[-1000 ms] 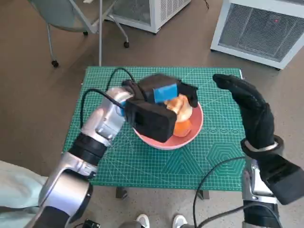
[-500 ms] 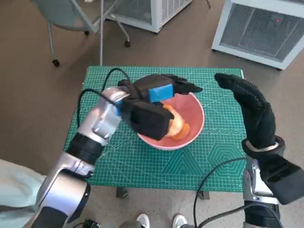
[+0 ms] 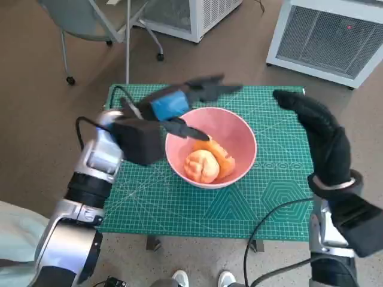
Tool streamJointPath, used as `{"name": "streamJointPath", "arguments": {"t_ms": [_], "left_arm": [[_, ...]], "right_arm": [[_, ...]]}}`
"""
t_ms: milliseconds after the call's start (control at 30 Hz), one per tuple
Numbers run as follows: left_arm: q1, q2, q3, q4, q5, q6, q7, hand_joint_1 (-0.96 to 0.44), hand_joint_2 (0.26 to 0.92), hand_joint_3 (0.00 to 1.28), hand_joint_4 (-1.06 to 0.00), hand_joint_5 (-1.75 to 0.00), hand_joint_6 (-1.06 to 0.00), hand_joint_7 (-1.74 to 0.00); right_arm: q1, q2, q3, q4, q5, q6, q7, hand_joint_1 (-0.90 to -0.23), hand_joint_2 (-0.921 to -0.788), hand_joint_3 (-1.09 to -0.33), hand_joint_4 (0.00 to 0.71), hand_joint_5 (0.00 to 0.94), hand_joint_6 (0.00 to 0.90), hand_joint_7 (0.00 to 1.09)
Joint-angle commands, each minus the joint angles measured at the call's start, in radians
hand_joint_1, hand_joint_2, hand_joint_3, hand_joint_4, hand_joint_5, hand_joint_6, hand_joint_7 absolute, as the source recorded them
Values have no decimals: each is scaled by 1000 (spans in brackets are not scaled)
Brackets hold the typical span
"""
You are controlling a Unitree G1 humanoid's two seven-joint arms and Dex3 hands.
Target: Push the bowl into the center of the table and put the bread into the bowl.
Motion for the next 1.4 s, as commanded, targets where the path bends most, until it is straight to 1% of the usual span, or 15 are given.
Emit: {"name": "streamJointPath", "arguments": {"t_ms": [33,133,200,267,333,433,667,767,900,1067,1267,1400], "left_arm": [[31,-67,86,18,-170,-70,-58,-408,890,2,-7,-3,-237,-6],[37,-131,141,33,-287,-107,-99,-444,898,6,-28,-11,-260,-18],[40,-175,172,30,-350,-127,-111,-465,911,26,-54,-21,-274,-25],[43,-208,194,25,-390,-141,-113,-489,916,59,-77,-28,-279,-30],[50,-240,214,19,-416,-158,-100,-513,918,97,-93,-33,-283,-33],[67,-267,233,-5,-431,-152,-69,-556,920,166,-108,-33,-286,-38],[113,-285,233,-87,-369,-126,35,-616,921,249,-114,-23,-288,-44],[136,-288,219,-129,-294,-111,118,-635,921,285,-115,-20,-288,-45],[155,-291,206,-170,-253,-75,171,-658,921,338,-125,-19,-285,-47],[168,-295,198,-197,-257,-47,179,-665,921,356,-129,-18,-274,-44],[179,-304,196,-221,-305,-17,144,-665,921,362,-130,-15,-257,-38],[184,-306,196,-226,-319,-11,130,-674,921,363,-130,-13,-249,-35]], "right_arm": [[-32,-21,-6,-36,-8,47,-16,-655,-921,-771,43,0,-1,325],[-53,-31,-7,-63,-18,72,-26,-656,-921,-770,43,0,-1,323],[-67,-38,-8,-78,-24,87,-32,-658,-921,-768,43,1,-1,323],[-79,-42,-9,-88,-28,100,-37,-658,-921,-768,44,1,-1,323],[-93,-45,-9,-93,-30,106,-40,-659,-921,-767,44,1,-1,324],[-110,-45,-8,-87,-28,105,-39,-659,-921,-761,50,3,-1,334],[-126,-49,-8,-81,-38,101,-38,-663,-921,-741,66,9,4,371],[-129,-53,-9,-81,-36,106,-35,-667,-921,-733,69,9,2,382],[-132,-57,-8,-79,-34,107,-34,-677,-921,-724,71,8,0,392],[-134,-58,-4,-89,-37,115,-37,-682,-921,-721,72,8,-1,396],[-134,-60,-3,-102,-37,124,-36,-681,-921,-720,72,7,-1,397],[-129,-63,-5,-115,-43,130,-39,-679,-921,-720,73,6,-1,397]]}}
